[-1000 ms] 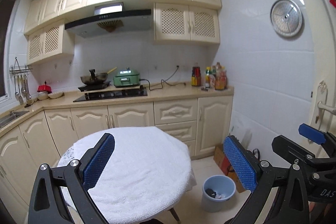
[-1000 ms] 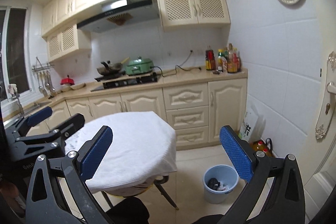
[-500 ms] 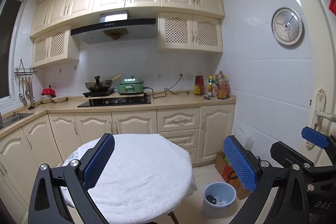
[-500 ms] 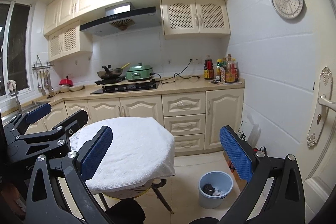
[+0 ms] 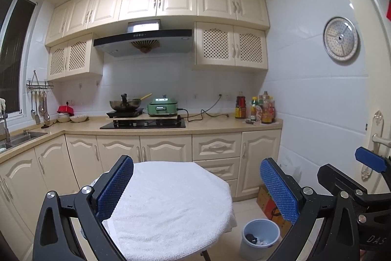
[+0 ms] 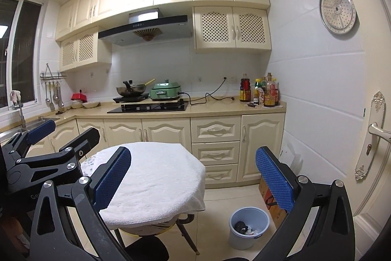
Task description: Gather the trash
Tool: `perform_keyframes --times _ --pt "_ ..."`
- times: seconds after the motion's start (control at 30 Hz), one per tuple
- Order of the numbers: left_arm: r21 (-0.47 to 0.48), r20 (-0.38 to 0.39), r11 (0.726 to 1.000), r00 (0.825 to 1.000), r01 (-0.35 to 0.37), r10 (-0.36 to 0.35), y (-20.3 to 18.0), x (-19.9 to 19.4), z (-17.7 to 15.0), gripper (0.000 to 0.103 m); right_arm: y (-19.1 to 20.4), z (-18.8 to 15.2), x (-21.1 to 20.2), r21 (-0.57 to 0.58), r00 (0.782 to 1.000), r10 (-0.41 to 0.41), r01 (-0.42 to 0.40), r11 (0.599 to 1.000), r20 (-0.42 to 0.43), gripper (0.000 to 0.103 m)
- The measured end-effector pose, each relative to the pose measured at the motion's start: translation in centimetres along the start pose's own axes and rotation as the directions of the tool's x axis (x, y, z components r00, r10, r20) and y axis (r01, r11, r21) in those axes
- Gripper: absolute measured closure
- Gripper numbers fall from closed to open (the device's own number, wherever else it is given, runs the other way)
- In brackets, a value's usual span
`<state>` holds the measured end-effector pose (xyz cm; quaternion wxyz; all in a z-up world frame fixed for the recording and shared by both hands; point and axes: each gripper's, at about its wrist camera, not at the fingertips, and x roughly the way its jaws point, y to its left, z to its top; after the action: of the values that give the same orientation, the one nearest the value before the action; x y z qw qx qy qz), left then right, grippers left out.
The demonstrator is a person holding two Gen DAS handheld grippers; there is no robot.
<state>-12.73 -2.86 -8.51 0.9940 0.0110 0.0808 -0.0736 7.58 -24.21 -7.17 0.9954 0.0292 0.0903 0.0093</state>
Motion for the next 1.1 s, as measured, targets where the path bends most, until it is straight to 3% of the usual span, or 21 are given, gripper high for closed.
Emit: perform_keyframes --times 1.1 --pt "0.006 -0.019 1.000 1.000 -0.005 0.005 -0.5 3.1 0.2 0.001 -0.3 -0.4 0.6 0.022 1.000 0.014 -0.013 1.000 -0.026 0.000"
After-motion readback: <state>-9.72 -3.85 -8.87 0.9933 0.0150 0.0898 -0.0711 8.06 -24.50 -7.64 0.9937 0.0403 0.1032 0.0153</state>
